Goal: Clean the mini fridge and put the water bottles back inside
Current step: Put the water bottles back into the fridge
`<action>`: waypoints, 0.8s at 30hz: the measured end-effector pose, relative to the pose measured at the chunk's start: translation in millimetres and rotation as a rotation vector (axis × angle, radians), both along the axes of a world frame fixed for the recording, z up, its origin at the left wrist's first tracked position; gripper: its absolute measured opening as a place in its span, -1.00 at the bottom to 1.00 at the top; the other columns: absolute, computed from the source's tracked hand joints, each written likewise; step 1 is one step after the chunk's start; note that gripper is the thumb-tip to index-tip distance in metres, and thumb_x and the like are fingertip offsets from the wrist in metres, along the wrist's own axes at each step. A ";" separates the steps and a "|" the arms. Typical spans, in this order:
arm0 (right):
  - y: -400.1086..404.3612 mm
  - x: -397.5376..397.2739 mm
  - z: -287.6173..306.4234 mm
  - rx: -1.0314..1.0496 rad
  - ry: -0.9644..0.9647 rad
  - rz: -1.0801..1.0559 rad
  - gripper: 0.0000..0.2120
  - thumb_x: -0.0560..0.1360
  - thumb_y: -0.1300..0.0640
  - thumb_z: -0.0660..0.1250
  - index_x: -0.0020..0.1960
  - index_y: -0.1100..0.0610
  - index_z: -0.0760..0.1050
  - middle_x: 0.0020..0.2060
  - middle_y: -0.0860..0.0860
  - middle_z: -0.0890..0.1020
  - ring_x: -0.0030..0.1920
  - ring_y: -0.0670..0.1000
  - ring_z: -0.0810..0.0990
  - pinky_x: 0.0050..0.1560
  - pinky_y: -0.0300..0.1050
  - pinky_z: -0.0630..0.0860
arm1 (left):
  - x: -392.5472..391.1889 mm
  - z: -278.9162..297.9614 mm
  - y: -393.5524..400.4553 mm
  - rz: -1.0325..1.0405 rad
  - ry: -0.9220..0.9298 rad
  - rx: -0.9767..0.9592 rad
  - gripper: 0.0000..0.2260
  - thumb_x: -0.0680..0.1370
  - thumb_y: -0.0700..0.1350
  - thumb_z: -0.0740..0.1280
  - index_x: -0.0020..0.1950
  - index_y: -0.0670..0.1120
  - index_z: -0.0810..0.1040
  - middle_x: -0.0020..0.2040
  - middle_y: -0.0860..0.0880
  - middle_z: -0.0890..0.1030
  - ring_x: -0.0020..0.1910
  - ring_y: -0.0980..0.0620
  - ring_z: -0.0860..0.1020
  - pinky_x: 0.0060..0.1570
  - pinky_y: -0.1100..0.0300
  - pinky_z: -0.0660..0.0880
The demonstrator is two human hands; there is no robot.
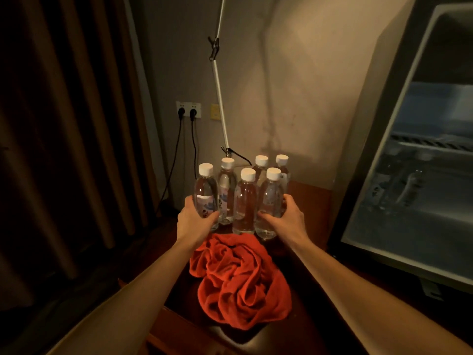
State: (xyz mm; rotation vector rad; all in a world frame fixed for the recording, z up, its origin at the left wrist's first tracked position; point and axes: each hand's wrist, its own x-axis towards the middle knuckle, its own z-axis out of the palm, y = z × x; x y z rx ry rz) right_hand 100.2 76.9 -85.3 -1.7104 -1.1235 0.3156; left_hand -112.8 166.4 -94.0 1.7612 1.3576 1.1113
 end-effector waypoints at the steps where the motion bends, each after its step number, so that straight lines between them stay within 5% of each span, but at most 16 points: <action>1: -0.3 1.0 -1.2 0.007 0.008 0.004 -0.44 0.30 0.00 0.60 0.20 0.01 0.44 -0.06 -0.20 0.58 -0.07 -0.26 0.56 -0.23 -0.54 0.39 | 0.6 -2.2 1.4 0.012 -0.012 0.004 -0.42 0.40 0.03 0.53 0.32 -0.07 0.37 0.19 -0.11 0.56 0.20 -0.13 0.52 0.21 -0.13 0.48; 8: -13.5 -1.0 3.4 0.068 -0.005 -0.032 -0.51 0.24 0.03 0.64 0.06 0.00 0.46 -0.22 -0.29 0.53 -0.27 -0.49 0.47 -0.30 -0.61 0.34 | -6.1 -2.6 -14.0 0.046 -0.005 0.085 -0.45 0.33 0.10 0.56 0.19 -0.01 0.42 0.02 0.03 0.59 0.07 -0.06 0.58 0.09 -0.13 0.54; 18: -89.6 2.3 33.4 0.210 -0.099 -0.076 -0.49 0.21 -0.05 0.64 0.04 -0.02 0.47 -0.22 -0.27 0.53 -0.19 -0.38 0.47 -0.25 -0.57 0.36 | -2.8 44.2 -81.4 -0.071 -0.030 0.300 -0.55 0.31 0.17 0.56 0.05 0.05 0.46 -0.11 0.12 0.63 -0.11 0.10 0.62 -0.09 -0.06 0.59; 24: -150.3 30.3 49.7 0.278 -0.104 -0.096 -0.49 0.22 -0.05 0.63 0.07 0.03 0.52 -0.11 -0.11 0.67 -0.11 -0.14 0.65 -0.06 -0.20 0.59 | 40.8 65.4 -132.5 -0.188 -0.006 0.369 -0.53 0.25 0.28 0.56 -0.03 0.07 0.52 -0.21 0.18 0.62 -0.22 0.26 0.58 -0.18 0.06 0.60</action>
